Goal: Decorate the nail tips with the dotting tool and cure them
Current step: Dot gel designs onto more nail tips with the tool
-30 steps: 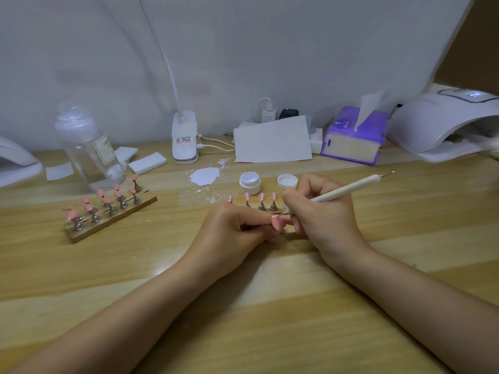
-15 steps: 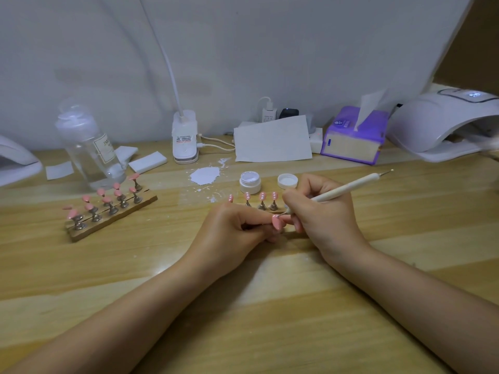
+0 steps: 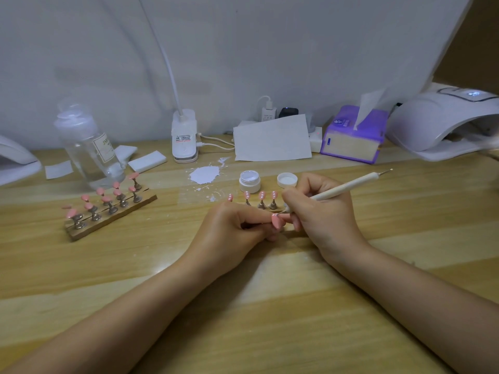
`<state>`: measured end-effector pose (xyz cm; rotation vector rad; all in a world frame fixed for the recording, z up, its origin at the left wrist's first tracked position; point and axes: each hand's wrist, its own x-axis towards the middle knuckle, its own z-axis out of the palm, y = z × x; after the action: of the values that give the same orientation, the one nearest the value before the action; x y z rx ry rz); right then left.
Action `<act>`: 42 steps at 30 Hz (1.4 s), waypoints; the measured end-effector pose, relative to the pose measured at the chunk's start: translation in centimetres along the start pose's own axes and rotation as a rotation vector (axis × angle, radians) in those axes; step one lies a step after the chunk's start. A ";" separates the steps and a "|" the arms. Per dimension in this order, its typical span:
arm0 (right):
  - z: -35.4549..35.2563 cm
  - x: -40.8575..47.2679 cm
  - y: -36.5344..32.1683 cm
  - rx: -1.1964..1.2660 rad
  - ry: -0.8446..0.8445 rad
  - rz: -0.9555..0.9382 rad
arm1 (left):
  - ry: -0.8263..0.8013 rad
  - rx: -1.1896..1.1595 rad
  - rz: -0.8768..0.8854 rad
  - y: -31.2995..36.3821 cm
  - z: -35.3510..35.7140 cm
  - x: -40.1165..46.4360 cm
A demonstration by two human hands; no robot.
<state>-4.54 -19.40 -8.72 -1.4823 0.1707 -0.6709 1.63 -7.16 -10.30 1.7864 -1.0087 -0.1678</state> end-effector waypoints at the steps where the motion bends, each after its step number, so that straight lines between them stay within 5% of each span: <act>1: 0.0 0.0 0.0 0.001 -0.002 -0.001 | 0.003 0.003 -0.001 0.0 0.0 0.0; 42: -0.2 0.5 0.6 0.049 0.090 0.026 | -0.005 0.023 -0.019 0.2 0.0 0.0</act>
<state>-4.10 -19.89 -9.13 -1.4022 0.2406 -0.7168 1.53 -7.19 -10.09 1.8171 -1.0011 -0.1727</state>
